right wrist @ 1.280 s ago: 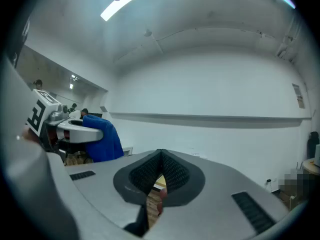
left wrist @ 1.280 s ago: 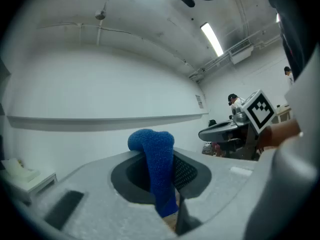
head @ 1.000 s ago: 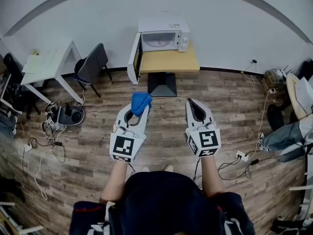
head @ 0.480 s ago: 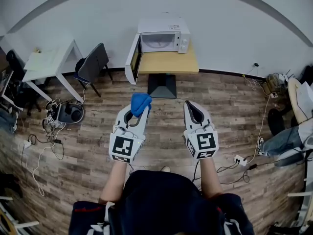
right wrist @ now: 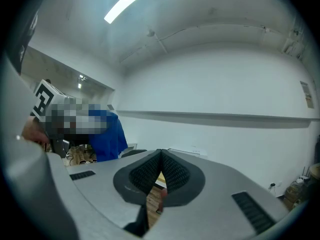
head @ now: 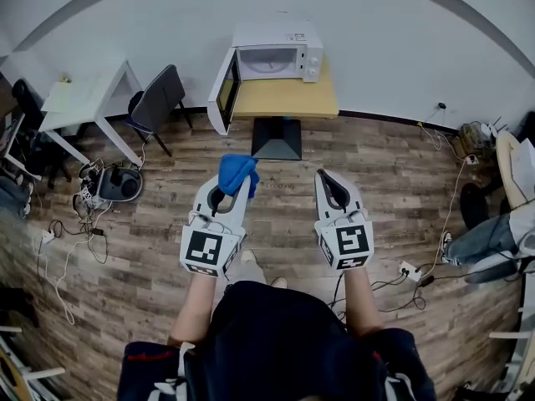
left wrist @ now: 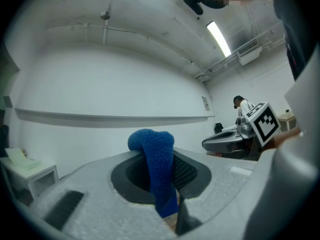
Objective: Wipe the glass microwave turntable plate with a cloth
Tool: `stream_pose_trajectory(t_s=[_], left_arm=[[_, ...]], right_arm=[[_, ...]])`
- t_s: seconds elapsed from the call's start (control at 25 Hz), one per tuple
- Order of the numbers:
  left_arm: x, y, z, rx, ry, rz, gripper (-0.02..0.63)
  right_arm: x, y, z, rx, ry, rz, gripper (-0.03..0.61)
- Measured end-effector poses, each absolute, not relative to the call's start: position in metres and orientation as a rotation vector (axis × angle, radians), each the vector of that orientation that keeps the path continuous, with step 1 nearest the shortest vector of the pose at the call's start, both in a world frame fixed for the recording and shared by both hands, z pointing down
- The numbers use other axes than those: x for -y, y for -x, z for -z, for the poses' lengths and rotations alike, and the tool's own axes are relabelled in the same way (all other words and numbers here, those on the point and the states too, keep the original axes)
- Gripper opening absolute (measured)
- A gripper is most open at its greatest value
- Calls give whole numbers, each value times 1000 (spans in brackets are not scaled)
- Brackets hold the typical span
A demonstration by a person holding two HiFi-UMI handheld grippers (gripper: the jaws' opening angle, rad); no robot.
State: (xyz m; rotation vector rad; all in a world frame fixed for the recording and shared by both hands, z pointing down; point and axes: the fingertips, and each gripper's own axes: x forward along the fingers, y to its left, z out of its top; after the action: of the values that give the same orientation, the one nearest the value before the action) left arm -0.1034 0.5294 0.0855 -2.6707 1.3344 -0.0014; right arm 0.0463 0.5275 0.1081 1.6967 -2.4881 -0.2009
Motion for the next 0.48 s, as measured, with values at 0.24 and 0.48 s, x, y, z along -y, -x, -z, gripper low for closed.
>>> stream_pose_trajectory(t_s=[0.24,0.48], left_arm=[[-512,102,-89,-1366,2631,30,57],[-473,99,-97,-1372,2636,57,57]], right_arm=[[-509,-46,-113,2496,-1668,204,8],[-471,-46,-117,2489,-1662,199,8]])
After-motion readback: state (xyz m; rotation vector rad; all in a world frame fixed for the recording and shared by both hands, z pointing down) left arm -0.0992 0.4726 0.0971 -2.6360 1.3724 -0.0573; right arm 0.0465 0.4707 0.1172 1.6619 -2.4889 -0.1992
